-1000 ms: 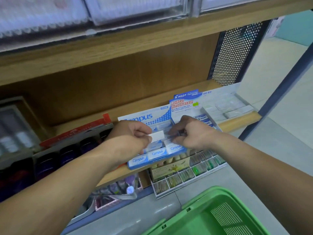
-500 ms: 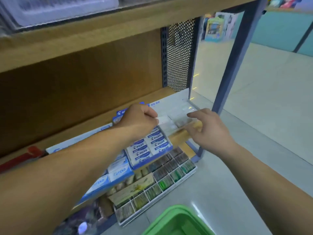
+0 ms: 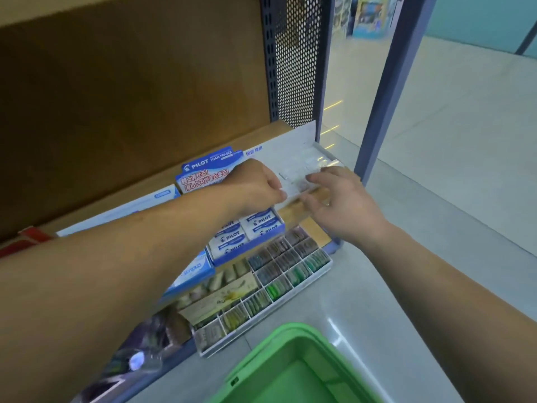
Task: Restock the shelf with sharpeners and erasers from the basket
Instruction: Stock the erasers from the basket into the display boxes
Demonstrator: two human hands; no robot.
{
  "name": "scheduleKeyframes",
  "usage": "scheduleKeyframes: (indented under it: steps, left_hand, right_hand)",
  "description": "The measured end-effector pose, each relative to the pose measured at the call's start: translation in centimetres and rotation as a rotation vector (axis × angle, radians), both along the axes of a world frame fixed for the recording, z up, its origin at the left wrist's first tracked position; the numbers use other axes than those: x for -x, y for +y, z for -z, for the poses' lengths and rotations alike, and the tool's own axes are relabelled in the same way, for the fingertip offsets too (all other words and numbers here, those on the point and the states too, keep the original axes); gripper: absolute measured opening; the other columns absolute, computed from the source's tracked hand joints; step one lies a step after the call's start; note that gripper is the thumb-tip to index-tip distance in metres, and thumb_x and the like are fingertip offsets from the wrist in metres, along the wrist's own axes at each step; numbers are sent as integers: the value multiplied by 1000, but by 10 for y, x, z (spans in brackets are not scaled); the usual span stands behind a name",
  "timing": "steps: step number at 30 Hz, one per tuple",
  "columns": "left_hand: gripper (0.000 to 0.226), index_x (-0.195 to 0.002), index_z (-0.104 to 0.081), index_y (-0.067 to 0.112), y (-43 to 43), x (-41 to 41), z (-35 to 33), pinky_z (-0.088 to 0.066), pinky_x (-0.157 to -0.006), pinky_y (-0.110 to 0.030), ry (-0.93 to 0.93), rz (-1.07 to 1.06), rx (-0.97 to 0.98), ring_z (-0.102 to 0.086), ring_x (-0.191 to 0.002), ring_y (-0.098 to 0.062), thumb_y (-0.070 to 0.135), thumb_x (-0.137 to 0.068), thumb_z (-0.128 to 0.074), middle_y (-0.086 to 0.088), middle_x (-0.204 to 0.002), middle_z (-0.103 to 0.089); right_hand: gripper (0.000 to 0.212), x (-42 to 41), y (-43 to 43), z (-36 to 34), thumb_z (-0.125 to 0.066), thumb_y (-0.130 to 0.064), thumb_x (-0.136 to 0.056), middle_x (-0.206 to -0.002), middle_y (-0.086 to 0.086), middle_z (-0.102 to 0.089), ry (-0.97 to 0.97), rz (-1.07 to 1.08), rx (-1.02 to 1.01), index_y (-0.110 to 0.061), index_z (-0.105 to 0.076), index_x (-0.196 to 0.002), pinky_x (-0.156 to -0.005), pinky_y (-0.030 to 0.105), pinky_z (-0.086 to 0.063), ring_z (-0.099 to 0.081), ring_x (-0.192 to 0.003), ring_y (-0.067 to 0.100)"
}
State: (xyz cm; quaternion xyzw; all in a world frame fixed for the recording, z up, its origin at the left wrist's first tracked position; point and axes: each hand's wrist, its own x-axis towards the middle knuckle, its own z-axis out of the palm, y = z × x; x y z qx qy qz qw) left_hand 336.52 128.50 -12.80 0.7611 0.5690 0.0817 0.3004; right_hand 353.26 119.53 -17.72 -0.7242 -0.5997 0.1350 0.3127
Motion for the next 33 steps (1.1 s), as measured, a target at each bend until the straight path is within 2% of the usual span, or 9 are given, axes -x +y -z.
scheduleKeyframes:
  steps: [5, 8, 12, 16, 19, 22, 24, 29, 33]
  left_hand:
    - [22, -102, -79, 21, -13, 2, 0, -53, -91, -26, -70, -40, -42, -67, -104, -15, 32, -84, -84, 5, -108, -74]
    - [29, -117, -73, 20, -34, 14, -5, -53, -94, -31, -61, -13, -191, -65, -105, -20, 33, -92, -74, 0, -115, -70]
    - [16, -105, -75, 17, -106, 53, 4, -52, -77, -23, -329, 65, -264, -61, -74, -1, 16, -91, -69, 5, -92, -72]
    - [9, -89, -75, 15, -199, 96, 43, -48, -59, -17, -414, 101, -144, -54, -55, 7, 12, -90, -67, 9, -68, -67]
    - [12, -88, -75, 16, -254, 119, 97, -50, -61, -24, -225, 181, 170, -61, -59, -3, 13, -93, -64, 5, -71, -69]
    - [18, -110, -76, 12, -297, 143, 167, -58, -88, -35, 134, 256, 550, -71, -92, -20, 18, -93, -70, -6, -105, -76]
    - [38, -124, -69, 10, -318, 154, 204, -54, -101, -39, 169, 149, 629, -67, -112, -25, 26, -90, -76, -9, -123, -70]
    - [58, -122, -64, 20, -358, 145, 262, -54, -93, -35, 123, 49, 586, -63, -101, -22, 46, -75, -86, -4, -121, -56]
    - [62, -131, -54, 25, -381, 135, 284, -49, -93, -36, 205, 158, 385, -52, -112, -23, 55, -81, -75, -2, -125, -47]
  right_hand:
    - [39, 6, -23, -21, -65, -33, -93, -136, -3, -55, -40, 40, -22, -27, -64, -131, -102, 36, -45, -50, -131, 19]
    - [31, 12, -40, -34, -63, -35, -92, -118, -3, -61, -130, 12, 24, -29, -67, -122, -91, 37, -50, -59, -113, 21]
    - [11, 36, -92, -37, -62, -40, -92, -84, -11, -64, -233, -213, 212, -34, -68, -98, -76, 33, -52, -62, -85, 19]
    - [14, 67, -153, -25, -67, -38, -92, -80, -13, -66, -341, -566, 534, -30, -74, -102, -78, 33, -53, -60, -78, 12]
    - [18, 89, -196, 10, -67, -39, -93, -89, -6, -73, -268, -651, 686, -27, -74, -105, -79, 30, -52, -66, -85, 16]
    - [38, 103, -227, 70, -64, -45, -94, -120, 1, -69, -308, -700, 990, -23, -66, -125, -91, 29, -49, -64, -110, 23]
    - [42, 106, -240, 112, -63, -44, -94, -129, 6, -64, -390, -689, 1122, -18, -62, -126, -96, 33, -50, -61, -116, 27]
    - [33, 110, -254, 181, -65, -33, -90, -120, 7, -64, -430, -567, 1105, -19, -60, -120, -88, 30, -49, -62, -110, 27]
    - [46, 122, -267, 213, -67, -35, -90, -132, 9, -54, -443, -445, 1078, -16, -50, -128, -97, 42, -52, -51, -125, 28]
